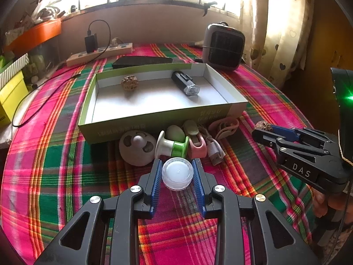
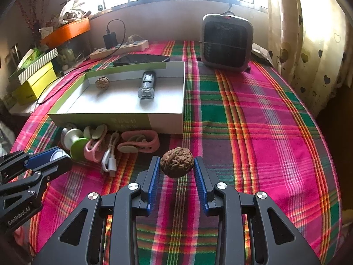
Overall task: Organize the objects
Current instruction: 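Lift the tealight cup and walnut and carry them toward the tray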
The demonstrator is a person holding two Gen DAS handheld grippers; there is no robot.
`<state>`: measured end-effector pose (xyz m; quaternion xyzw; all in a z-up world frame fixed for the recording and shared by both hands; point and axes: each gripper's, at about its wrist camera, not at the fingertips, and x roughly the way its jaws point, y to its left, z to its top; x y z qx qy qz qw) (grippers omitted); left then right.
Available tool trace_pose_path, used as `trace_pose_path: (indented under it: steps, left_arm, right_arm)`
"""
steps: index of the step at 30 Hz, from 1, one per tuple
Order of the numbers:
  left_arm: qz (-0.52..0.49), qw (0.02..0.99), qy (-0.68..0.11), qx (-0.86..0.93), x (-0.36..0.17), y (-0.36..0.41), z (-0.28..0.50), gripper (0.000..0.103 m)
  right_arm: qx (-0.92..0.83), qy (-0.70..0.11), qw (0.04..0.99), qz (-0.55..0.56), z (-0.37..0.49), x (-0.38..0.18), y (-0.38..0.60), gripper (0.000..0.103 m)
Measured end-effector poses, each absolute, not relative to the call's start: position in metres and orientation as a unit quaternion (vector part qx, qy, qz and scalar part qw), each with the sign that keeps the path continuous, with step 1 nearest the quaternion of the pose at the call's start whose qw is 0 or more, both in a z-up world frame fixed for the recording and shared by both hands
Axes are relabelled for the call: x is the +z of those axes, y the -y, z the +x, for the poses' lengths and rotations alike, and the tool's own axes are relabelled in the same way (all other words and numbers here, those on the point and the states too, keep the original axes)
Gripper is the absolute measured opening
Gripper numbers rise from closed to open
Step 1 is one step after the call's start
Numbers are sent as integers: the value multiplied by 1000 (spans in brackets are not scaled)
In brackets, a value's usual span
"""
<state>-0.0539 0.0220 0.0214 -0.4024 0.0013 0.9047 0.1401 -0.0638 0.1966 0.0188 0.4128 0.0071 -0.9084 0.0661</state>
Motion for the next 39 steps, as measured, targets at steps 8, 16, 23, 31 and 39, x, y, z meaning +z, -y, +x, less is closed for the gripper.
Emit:
trace_pose_path:
  steps: [8,16,23,31,39]
  left_arm:
    - [-392,139,-4,909,31,-22,-51,26]
    - [-386,126,-4,914,37,-17,-55,26]
    - [-379,119,-4,918,43,-12,-59,26]
    - [-375,116,-1,920,46,-8,-63,26]
    - [-373,112,2,921,49,-4,-70,26]
  right_arm:
    - [-912,-6,73,405,-61,25,-193,32]
    - [-914,-3,87,396,-59,33,-189,32]
    - [-916,-1,95,390,-60,38,-185,32]
    - [-916,-6,105,387,-62,42,-178,32]
    - [-917,-6,119,380,-69,48,-171,32]
